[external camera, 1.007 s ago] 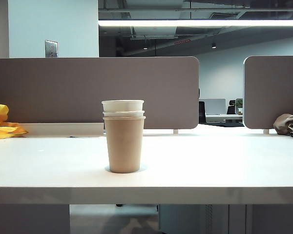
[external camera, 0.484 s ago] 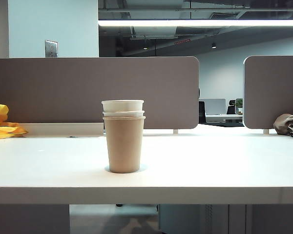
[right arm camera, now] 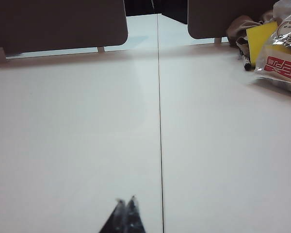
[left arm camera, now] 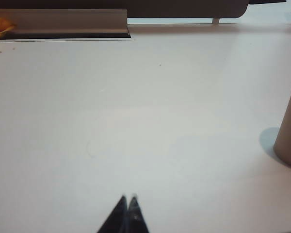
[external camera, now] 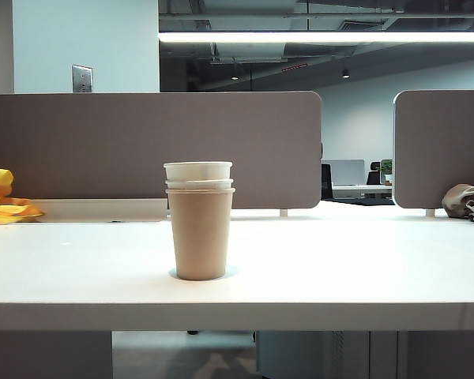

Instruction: Pick up all the paper cups on the table one by one and stack them together.

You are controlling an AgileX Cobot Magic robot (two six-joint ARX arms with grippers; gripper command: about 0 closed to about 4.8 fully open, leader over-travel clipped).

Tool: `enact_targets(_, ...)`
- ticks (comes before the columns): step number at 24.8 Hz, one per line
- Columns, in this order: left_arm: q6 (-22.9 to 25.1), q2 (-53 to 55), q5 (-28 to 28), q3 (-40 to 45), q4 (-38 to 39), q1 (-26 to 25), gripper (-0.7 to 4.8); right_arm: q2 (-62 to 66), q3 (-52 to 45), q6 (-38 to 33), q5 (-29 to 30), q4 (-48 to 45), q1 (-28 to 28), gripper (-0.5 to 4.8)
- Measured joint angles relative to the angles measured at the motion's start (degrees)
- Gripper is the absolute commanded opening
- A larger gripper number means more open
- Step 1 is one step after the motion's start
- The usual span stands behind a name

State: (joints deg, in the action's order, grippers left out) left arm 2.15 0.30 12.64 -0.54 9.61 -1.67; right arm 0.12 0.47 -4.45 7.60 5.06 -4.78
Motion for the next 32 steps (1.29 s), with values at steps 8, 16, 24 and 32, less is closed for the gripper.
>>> enact_targets(8,0.00,-0.02,0.00,0.00,0.00,0.00,-0.05,0.00,0.00,0.00,0.00,0.00,0.00,-0.05)
enact_targets(16,0.17,-0.02,-0.44,0.00,0.00,0.00,-0.05,0.00,0.00,0.00,0.02,0.00,0.00,-0.05)
enact_targets(24,0.61,-0.02,-12.24,0.09,0.09,-0.02,-0.05,0.00,0.00,0.00,-2.60,-0.07,0.00,-0.05)
enact_targets(32,0.63,-0.02,-12.24,0.13,0.13,-0.02,-0.05,0.00,0.00,0.00,-4.55,0.00,0.00,-0.05)
